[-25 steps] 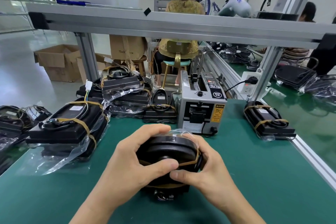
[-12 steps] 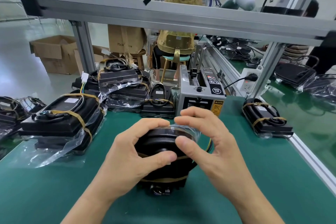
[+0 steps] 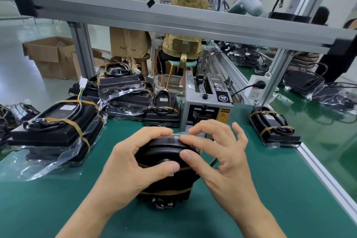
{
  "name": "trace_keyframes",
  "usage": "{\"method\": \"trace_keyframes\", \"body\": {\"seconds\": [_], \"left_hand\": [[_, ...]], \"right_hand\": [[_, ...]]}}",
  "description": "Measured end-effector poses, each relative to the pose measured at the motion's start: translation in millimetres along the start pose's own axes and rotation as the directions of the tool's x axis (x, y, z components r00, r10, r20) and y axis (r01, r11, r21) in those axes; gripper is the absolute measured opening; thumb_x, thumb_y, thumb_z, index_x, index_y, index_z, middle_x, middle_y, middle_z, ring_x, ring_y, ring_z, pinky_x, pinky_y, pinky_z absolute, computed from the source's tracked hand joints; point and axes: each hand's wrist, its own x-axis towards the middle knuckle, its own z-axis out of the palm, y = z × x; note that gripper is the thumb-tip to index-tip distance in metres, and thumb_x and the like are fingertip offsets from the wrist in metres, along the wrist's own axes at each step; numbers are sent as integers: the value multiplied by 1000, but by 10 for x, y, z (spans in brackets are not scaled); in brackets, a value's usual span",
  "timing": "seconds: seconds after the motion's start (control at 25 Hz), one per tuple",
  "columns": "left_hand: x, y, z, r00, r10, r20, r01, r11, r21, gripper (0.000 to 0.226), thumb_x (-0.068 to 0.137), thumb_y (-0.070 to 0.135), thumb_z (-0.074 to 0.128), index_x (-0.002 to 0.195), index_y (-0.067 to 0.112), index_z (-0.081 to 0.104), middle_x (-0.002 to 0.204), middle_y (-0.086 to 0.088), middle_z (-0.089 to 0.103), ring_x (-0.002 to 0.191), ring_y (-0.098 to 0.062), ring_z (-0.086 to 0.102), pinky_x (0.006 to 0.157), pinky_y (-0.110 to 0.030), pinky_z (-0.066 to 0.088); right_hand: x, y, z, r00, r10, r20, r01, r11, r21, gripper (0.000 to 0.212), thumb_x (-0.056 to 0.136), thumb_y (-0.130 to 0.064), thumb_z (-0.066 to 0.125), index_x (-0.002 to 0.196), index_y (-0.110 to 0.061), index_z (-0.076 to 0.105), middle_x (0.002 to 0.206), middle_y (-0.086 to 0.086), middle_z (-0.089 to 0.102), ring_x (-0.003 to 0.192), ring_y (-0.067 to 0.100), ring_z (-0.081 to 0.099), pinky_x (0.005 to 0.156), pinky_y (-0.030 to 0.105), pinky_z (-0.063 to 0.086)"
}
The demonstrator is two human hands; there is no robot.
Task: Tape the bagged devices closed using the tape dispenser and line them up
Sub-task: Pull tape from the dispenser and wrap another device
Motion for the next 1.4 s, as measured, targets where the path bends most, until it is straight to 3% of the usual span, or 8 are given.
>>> {"method": "trace_keyframes", "body": {"seconds": [0.12,0.24,0.36,0.56,0.8,0.92,1.16,1.4], "left_hand": [[2,-3,-44,998,11,58,-12,1000,23,58,54,39,81,110,36,65,113,7,67,103,-8,63,84,-11,46],[-10,-32,-87,998,50,46,-55,992,113,61,52,42,79,111,39,64,114,11,66,105,-5,62,87,-10,45],[-31,-101,-92,994,86,-66,-76,986,146,62,47,45,80,107,40,66,109,12,69,100,-4,64,89,-14,47],[20,-250,-117,986,87,-145,-55,977,207,65,46,38,86,108,38,68,109,13,69,104,-10,65,90,-26,48],[-6,-324,-143,985,66,-162,-30,975,218,69,47,37,87,113,32,67,115,14,66,111,-9,60,94,-31,44],[-36,-275,-155,979,55,-195,-12,976,215,72,46,28,96,111,32,68,113,14,67,110,-10,61,93,-25,45],[-79,-53,-82,961,44,-274,-1,988,154,57,50,23,83,103,37,68,104,19,67,97,1,63,81,-4,44],[-129,-31,-116,951,3,-309,14,998,54,56,50,19,86,103,30,70,103,9,70,94,-7,67,81,-14,50]], "right_hand": [[-23,29,-9,998,43,54,-49,992,116,23,83,-50,60,99,-38,71,109,-19,61,116,6,54,111,48,16],[39,190,19,968,246,46,-246,898,364,11,84,-37,65,92,-32,71,100,-19,67,102,-1,59,94,21,35],[135,530,97,764,643,62,-575,632,520,12,89,-19,66,79,-22,73,79,-15,70,77,1,60,71,9,43],[433,897,341,498,863,87,-791,411,453,25,90,-22,62,67,-15,61,58,-4,53,57,13,45,56,22,37],[721,1029,555,394,918,41,-834,339,436,27,91,-18,60,66,-8,54,58,4,46,63,22,39,60,32,33],[764,861,474,476,873,111,-798,375,472,27,91,-18,61,66,-12,58,58,0,45,56,16,36,53,23,31],[482,41,227,950,287,123,-309,819,483,21,86,-25,66,66,-28,65,69,-13,59,67,-1,53,68,8,39],[193,-306,208,996,84,15,-86,974,207,18,81,-43,64,97,-37,68,102,-16,59,107,10,56,99,47,35]]}}
